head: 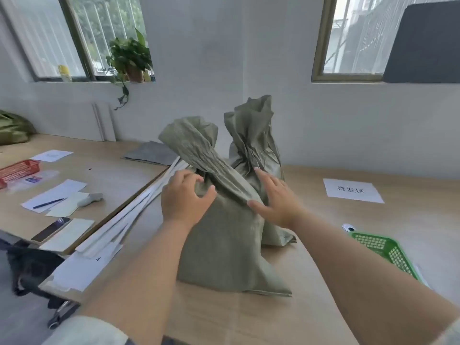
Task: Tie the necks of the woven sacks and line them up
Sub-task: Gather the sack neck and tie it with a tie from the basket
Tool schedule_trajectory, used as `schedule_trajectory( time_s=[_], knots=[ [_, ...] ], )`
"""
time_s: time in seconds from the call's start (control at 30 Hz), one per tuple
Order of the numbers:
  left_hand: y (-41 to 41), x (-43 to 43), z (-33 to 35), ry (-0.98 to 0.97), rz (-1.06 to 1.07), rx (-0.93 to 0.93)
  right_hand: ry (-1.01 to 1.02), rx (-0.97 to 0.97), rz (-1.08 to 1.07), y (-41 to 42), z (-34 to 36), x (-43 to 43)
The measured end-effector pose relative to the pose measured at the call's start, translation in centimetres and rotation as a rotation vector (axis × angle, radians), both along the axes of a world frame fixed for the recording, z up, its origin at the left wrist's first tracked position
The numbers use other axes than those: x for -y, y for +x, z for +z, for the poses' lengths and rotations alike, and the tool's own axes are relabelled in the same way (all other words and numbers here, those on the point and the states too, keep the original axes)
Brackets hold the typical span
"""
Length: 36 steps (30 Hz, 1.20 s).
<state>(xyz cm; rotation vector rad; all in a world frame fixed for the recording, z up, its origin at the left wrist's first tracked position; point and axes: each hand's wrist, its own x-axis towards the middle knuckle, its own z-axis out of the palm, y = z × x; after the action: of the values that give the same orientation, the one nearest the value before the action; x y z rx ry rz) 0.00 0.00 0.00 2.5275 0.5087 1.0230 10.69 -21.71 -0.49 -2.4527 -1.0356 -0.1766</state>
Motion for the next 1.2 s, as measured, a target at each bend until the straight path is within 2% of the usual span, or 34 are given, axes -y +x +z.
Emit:
schedule_trajectory(
  time_s=[0.03, 0.1, 0.17, 0.3, 0.37, 0.5, 0.6, 0.73, 0.87, 0.97, 1.1, 1.2],
  knots=[
    [0.7, -1.4, 0.3, 0.015, 0.009, -0.028, 0.030, -0.036, 0.015, 0.3, 0.2, -1.2],
    [2.1, -3.7, 1.1, 0.019, 0.027, -0.204, 0.013, -0.102, 0.009, 0.9, 0.7, -3.4],
    [3.8, -6.3, 1.4, -0.074, -0.006, -0.357, 0.001, -0.132, -0.001, 1.8, 0.8, -5.7],
    [6.6, -9.8, 0.7, -0.270, -0.197, -0.477, 0.035, -0.165, -0.014, 3.3, 0.7, -9.2],
    [7.7, -10.6, 0.6, -0.328, -0.316, -0.501, 0.055, -0.157, -0.024, 3.9, 0.5, -10.5],
    [10.0, -11.7, 0.4, -0.293, -0.425, -0.467, 0.050, -0.202, -0.035, 5.3, -0.1, -11.5],
    [11.3, -11.9, 0.5, -0.402, -0.522, -0.543, 0.107, -0.306, -0.032, 6.3, -1.0, -11.6],
    [12.5, -11.0, 1.2, -0.396, -0.650, -0.592, 0.182, -0.341, -0.059, 6.8, -2.1, -11.6],
    [13.3, -10.2, 1.0, -0.391, -0.684, -0.618, 0.297, -0.333, -0.089, 6.8, -3.0, -12.1],
    [13.6, -9.3, 0.8, -0.351, -0.692, -0.573, 0.396, -0.334, -0.122, 6.6, -3.5, -12.1],
    [14.1, -8.2, 0.0, -0.463, -0.712, -0.547, 0.490, -0.386, -0.155, 5.9, -3.4, -11.6],
    [14.3, -7.2, 0.2, -0.478, -0.722, -0.543, 0.578, -0.474, -0.174, 5.5, -3.1, -10.8]
  ],
)
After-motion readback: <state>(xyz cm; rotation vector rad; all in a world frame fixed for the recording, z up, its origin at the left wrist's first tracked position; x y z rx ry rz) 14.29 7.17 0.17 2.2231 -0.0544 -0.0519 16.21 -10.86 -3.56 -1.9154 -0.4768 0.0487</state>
